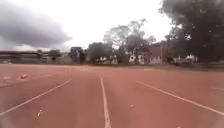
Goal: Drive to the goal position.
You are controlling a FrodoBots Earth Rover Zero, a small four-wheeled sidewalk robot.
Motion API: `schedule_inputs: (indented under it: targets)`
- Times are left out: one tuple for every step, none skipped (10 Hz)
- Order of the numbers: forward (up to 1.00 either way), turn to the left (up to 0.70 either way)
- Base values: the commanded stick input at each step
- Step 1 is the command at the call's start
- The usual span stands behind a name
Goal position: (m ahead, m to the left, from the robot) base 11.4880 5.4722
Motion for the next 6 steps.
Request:
schedule_inputs:
  targets:
    - [0.45, 0.0]
    - [0.45, 0.0]
    - [0.45, 0.0]
    - [0.45, 0.0]
    - [0.45, 0.0]
    - [0.45, 0.0]
